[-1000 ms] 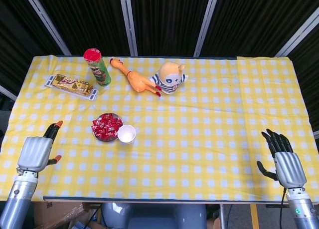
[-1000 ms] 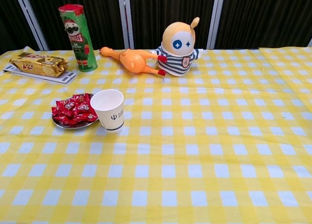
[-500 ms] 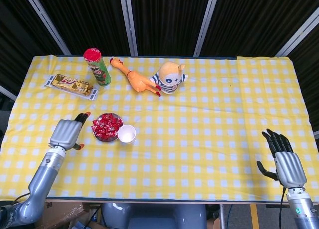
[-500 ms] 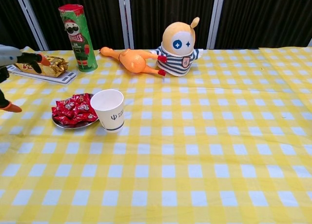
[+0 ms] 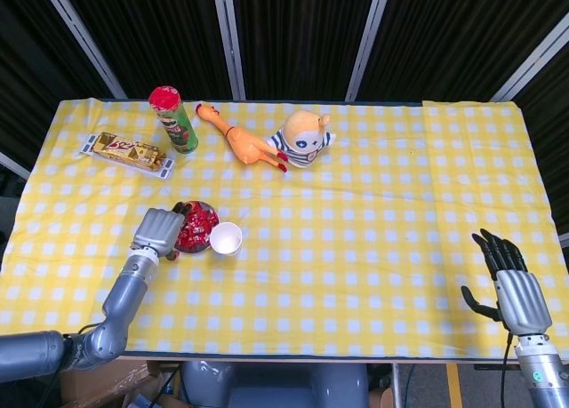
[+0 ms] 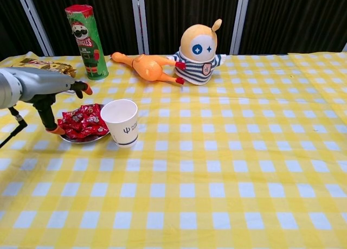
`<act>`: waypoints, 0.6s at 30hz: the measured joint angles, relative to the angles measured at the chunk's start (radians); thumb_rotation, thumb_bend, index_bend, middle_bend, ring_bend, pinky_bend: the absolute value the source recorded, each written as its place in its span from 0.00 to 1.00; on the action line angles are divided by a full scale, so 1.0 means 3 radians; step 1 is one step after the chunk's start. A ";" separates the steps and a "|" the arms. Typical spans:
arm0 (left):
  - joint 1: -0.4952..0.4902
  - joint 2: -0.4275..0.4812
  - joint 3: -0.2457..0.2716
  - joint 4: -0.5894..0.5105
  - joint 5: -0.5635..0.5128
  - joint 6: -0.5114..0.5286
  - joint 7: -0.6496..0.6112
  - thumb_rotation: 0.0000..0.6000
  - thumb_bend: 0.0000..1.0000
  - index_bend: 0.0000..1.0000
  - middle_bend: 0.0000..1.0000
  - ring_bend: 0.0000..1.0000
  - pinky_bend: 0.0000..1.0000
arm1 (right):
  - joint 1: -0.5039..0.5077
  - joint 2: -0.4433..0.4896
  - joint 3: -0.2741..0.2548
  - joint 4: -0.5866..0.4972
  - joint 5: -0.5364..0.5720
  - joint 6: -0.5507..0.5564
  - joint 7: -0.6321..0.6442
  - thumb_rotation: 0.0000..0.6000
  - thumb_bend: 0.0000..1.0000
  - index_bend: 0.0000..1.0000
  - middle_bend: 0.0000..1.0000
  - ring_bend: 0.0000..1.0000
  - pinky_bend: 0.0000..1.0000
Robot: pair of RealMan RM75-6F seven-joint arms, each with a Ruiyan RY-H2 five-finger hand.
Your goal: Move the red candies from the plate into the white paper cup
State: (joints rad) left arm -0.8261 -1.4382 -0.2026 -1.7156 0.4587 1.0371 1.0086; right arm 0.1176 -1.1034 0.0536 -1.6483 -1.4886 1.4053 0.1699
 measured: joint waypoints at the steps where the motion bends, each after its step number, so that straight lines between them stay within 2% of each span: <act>1: -0.0028 -0.0038 0.0013 0.0044 -0.0039 0.0008 0.0011 1.00 0.26 0.10 0.13 0.86 0.88 | -0.0004 0.0005 0.0000 0.0001 0.0004 0.0002 0.0011 1.00 0.41 0.00 0.00 0.00 0.00; 18: -0.0295 -0.0410 0.0147 0.0516 -0.0232 0.0018 -0.0061 1.00 0.26 0.17 0.19 0.87 0.88 | -0.0076 0.0060 0.0009 0.0011 0.0046 0.0071 0.0103 1.00 0.41 0.00 0.00 0.00 0.00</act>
State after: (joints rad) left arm -0.9146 -1.5612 -0.1584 -1.5608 0.3891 1.0426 0.9903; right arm 0.0948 -1.0854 0.0562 -1.6452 -1.4750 1.4267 0.2007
